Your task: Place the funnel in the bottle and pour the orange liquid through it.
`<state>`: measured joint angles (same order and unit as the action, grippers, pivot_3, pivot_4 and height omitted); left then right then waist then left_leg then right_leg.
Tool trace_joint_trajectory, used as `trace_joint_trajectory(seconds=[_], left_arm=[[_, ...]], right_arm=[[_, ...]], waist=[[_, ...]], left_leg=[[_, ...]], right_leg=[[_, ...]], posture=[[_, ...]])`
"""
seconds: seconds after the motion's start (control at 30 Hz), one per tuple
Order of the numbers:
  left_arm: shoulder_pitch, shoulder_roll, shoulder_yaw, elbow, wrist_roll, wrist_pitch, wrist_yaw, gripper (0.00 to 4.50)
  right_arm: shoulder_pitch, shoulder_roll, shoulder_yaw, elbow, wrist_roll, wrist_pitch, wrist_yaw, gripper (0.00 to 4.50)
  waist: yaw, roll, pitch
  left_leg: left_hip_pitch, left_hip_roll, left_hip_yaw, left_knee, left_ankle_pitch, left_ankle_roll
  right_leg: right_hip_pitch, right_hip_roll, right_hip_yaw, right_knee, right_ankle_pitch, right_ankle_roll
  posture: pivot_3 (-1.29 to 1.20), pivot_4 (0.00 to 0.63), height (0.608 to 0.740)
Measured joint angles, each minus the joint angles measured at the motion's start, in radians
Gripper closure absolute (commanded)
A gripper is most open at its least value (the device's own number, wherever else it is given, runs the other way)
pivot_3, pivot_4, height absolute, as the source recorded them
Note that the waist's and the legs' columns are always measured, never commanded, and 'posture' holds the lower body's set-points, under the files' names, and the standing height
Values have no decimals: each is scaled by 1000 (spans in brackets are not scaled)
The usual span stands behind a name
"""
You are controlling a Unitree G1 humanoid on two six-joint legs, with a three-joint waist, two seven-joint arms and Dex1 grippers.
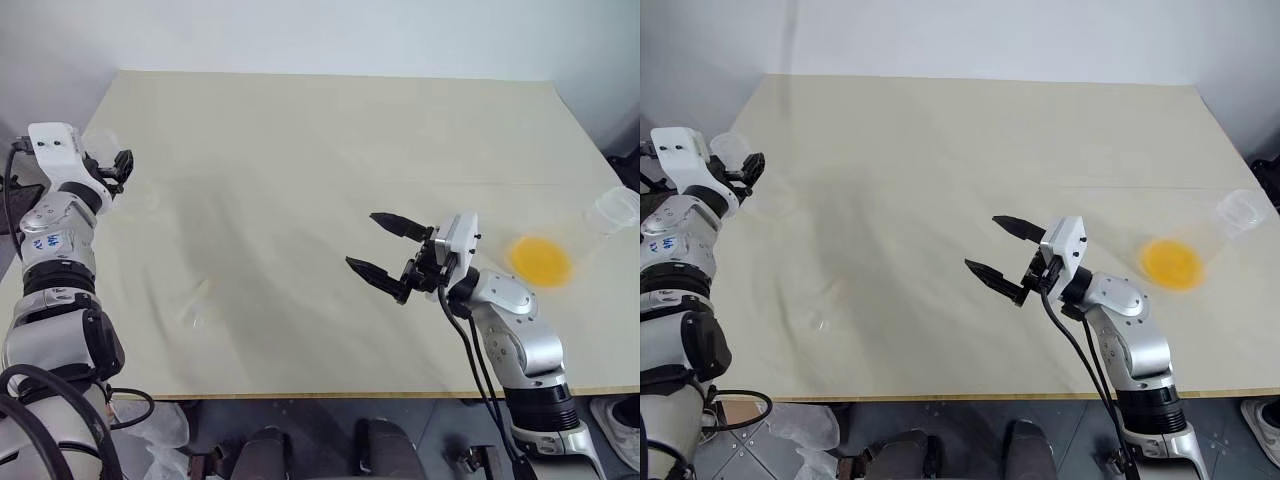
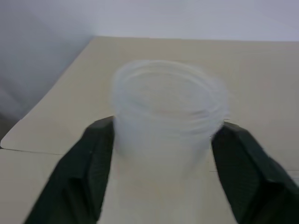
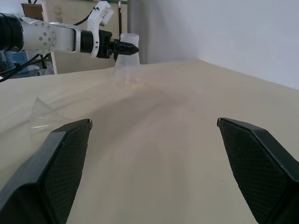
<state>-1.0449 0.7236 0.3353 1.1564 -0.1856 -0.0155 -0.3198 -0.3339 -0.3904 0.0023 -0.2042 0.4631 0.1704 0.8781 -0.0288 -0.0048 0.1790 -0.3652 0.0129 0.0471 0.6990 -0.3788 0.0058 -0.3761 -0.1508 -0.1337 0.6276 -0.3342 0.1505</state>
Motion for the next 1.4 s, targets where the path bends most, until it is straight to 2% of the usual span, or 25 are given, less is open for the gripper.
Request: trace_joint_trajectory(seconds=[0.17, 0.33, 0.47, 0.63, 0.7, 0.77, 0.97, 1.17, 1.3, 1.4], left_arm=[[0, 0, 4, 4, -1, -36, -12, 2256], [12, -21, 46, -77, -79, -100, -180, 2256], [91, -71, 2, -328, -153, -20, -410, 2256], [264, -136, -173, -797, -325, 268, -712, 2256], [294, -141, -257, -918, -340, 343, -778, 2256], [300, -155, -319, -958, -322, 351, -813, 2256], [277, -321, -421, -841, -234, 270, -806, 2256], [183, -390, -474, -672, -108, 99, -805, 2256], [166, -405, -475, -650, -86, 78, -821, 2256], [163, -407, -474, -651, -86, 95, -841, 1307]], right_arm=[[11, 1, 0, -1, 0, 0, -1, 0], [35, -8, -9, -18, 0, 0, -6, 0], [80, -56, -52, -58, 1, 4, -15, 0], [205, -158, -155, -119, 24, 23, -17, 0], [254, -188, -204, -153, 41, 34, -18, 0], [298, -203, -246, -189, 60, 46, -22, 0], [428, -223, -312, -279, 90, 72, -44, 0], [430, -206, -311, -313, 90, 72, -94, 0], [445, -191, -288, -334, 87, 71, -114, 0], [456, -185, -283, -340, 86, 70, -127, 0]], waist=[[0, 0, 0], [3, 0, 0], [4, 0, 0], [2, 0, 0], [3, 0, 0], [2, 0, 0], [19, 0, 0], [34, 0, 0], [40, 0, 0], [42, 0, 0]], left_leg=[[-1, 0, -1, 0, 0, 0], [-3, 0, -4, 2, 0, 0], [-4, -1, -5, 2, 0, 0], [-4, -1, -6, 1, 0, 0], [-3, -1, -5, 2, 0, 0], [-2, 0, -4, 2, 0, 0], [-2, 0, 1, 4, 1, 1], [-2, -1, 2, 4, 1, 1], [-3, -1, 1, 4, 1, 1], [-3, -1, 1, 4, 1, 1]], right_leg=[[0, 0, 0, 0, 0, 0], [0, 0, -1, 0, 0, 0], [0, -1, -1, 0, 0, 0], [0, 0, -1, 0, 0, 0], [0, 0, 0, 0, 0, 0], [1, 0, 2, 0, 0, 0], [1, 0, 4, -1, 0, 0], [1, 0, 4, -2, 0, 0], [1, 0, 3, -2, 0, 0], [1, 0, 3, -2, 0, 0]], posture=[[0, 150, 740], [0, 150, 740], [0, 150, 740], [0, 150, 740], [0, 150, 740], [0, 150, 740], [0, 150, 740], [0, 150, 740], [0, 150, 740], [0, 150, 740]])
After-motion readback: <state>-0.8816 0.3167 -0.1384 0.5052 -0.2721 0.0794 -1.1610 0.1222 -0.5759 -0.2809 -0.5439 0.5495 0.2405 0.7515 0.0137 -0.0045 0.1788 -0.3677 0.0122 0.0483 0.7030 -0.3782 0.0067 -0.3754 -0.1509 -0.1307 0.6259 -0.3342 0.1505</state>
